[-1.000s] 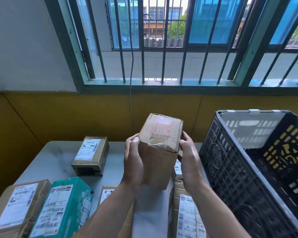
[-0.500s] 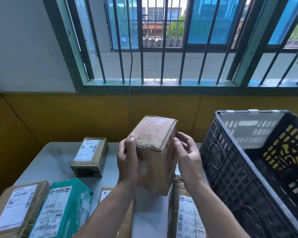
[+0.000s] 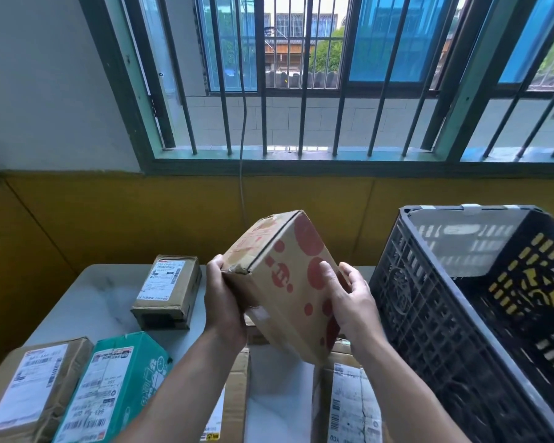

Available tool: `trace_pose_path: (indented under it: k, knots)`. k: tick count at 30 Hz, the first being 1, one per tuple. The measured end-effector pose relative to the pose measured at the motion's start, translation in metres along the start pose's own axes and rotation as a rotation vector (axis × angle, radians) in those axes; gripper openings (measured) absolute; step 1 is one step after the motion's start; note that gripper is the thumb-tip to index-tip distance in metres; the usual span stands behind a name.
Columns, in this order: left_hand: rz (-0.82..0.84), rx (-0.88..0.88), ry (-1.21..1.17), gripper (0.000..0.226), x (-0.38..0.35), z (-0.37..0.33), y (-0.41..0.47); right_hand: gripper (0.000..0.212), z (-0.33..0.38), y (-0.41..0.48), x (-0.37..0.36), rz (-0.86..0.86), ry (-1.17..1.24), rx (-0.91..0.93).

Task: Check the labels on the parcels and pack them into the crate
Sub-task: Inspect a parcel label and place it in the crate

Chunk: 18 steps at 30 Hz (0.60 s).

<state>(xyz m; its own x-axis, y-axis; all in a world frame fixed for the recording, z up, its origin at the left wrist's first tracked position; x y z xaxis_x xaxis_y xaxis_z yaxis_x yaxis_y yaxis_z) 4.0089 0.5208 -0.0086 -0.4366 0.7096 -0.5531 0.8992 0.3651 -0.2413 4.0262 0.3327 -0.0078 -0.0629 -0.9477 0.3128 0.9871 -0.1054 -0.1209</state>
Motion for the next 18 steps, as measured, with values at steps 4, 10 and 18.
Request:
trace_pose_path:
  k: [4,10,18]
  knots:
    - [0.045,-0.05,0.091,0.067,-0.008,0.0,-0.011,0.069,0.006,0.0,-0.001,0.006,0.091,0.021]
    - [0.112,-0.202,0.235,0.071,-0.008,-0.003,-0.01,0.052,0.022,-0.004,0.004,0.065,0.3,0.082]
    - [0.191,-0.19,0.361,0.062,-0.009,0.005,-0.014,0.051,0.022,-0.002,0.002,0.108,0.428,0.143]
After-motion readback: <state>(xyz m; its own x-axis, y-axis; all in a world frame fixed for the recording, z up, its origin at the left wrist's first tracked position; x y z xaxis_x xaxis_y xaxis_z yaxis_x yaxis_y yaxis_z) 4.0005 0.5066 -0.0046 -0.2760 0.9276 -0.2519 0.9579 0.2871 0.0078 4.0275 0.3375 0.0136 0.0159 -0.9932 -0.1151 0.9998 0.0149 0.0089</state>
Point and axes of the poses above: each hand's wrist, its own y-axis towards the middle knuckle, its own x-axis out of the back of the hand, z = x × y, the point moved 1 cm from there along y, towards the middle knuckle, and after that the axes turned 4 degrees about -y, right-handed, at the moved point
